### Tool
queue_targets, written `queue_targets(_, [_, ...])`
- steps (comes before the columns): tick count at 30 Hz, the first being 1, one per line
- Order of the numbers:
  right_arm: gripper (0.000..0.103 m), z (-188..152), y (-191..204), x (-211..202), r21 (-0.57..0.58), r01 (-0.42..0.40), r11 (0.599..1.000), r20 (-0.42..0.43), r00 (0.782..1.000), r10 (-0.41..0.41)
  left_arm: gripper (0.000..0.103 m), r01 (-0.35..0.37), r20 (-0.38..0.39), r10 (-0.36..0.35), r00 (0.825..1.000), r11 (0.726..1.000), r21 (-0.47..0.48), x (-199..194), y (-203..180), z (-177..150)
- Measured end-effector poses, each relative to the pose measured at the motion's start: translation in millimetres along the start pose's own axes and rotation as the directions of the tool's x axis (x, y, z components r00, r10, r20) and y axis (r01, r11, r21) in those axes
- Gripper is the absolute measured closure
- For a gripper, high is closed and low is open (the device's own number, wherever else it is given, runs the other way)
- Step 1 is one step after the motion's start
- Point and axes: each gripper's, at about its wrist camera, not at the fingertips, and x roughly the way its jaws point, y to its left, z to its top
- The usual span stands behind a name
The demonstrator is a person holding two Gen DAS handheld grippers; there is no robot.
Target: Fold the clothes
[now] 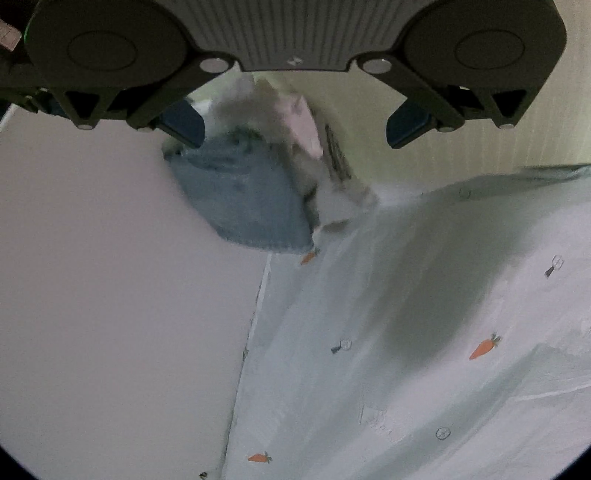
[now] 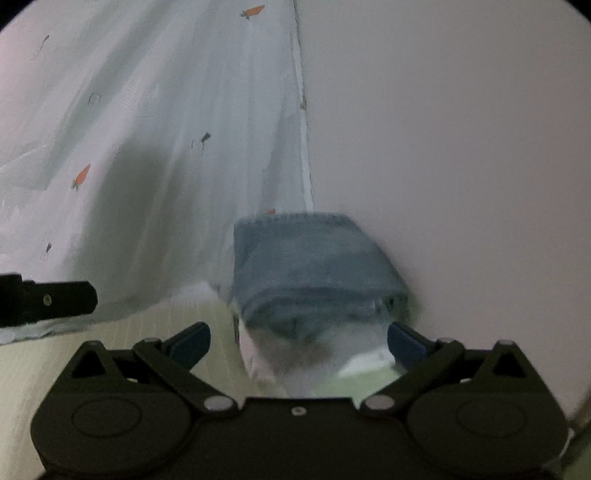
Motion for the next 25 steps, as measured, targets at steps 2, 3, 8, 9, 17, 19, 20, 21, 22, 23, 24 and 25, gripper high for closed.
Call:
queue_targets(2, [0.000, -11.6, 4.0, -13.5, 0.006, 0.012, 1.000, -0.025, 1.000, -0.012, 0.000, 0.001, -0.015, -0.001, 1.000, 1.000, 0.002, -14.9, 3.6, -9.8])
queue_targets(3, [0.000, -16.0, 6.0, -17.9, 0.011, 0.016, 1.000, -0.039, 0.999, -0.015, 0.000, 0.001, -0.022, 0.000, 1.000, 1.000, 0.004, -22.2, 5.7, -15.1])
queue_targets(8, [0.000, -41.6, 20.0, -54.6, 0.011, 0.035, 0.999, -0.074, 0.997, -0.034, 0.000, 0.003, -0.054, -0.003, 0.999, 1.000, 0.006, -54.3, 16.2, -35.2])
queue_targets(9, [0.000, -45.1, 23.3, -62.0, 0.008, 0.038, 0.999, -0.077, 0.996, -0.037, 0.000, 0.005, -0.060, -0.004, 0.998, 1.000, 0.006, -59.9, 17.6, -39.1])
queue_targets(17, [0.000, -65.1, 42.3, -100.2, -0.007, 0.056, 0.998, -0.091, 0.994, -0.057, 0.000, 0.020, -0.101, -0.019, 0.995, 1.000, 0.007, -92.1, 26.2, -61.7])
queue_targets(19, [0.000, -68.0, 44.3, -105.7, -0.009, 0.059, 0.998, -0.092, 0.994, -0.060, 0.000, 0.025, -0.101, -0.024, 0.995, 1.000, 0.008, -98.8, 27.0, -64.7])
queue_targets(20, [0.000, -69.3, 45.3, -108.1, -0.011, 0.061, 0.998, -0.092, 0.994, -0.061, 0.000, 0.027, -0.101, -0.026, 0.995, 1.000, 0.009, -101.7, 27.4, -65.8])
queue_targets(21, [0.000, -70.3, 46.3, -110.4, -0.011, 0.062, 0.998, -0.092, 0.994, -0.063, 0.000, 0.028, -0.100, -0.027, 0.995, 1.000, 0.009, -103.9, 27.8, -66.7])
queue_targets(22, [0.000, -71.0, 47.1, -111.9, -0.010, 0.063, 0.998, -0.092, 0.994, -0.063, 0.000, 0.028, -0.099, -0.026, 0.995, 1.000, 0.010, -106.0, 28.3, -67.6])
queue_targets(23, [0.000, -71.7, 47.9, -113.1, -0.011, 0.062, 0.998, -0.092, 0.994, -0.063, 0.000, 0.027, -0.098, -0.026, 0.995, 1.000, 0.011, -107.6, 28.7, -68.3])
queue_targets(24, [0.000, -72.1, 48.6, -113.9, -0.013, 0.061, 0.998, -0.092, 0.994, -0.062, 0.000, 0.026, -0.097, -0.025, 0.995, 1.000, 0.012, -108.8, 29.1, -68.7])
queue_targets(25, [0.000, -72.4, 49.4, -114.6, -0.015, 0.060, 0.998, -0.091, 0.994, -0.061, 0.000, 0.025, -0.097, -0.024, 0.995, 1.000, 0.012, -110.1, 29.5, -68.8])
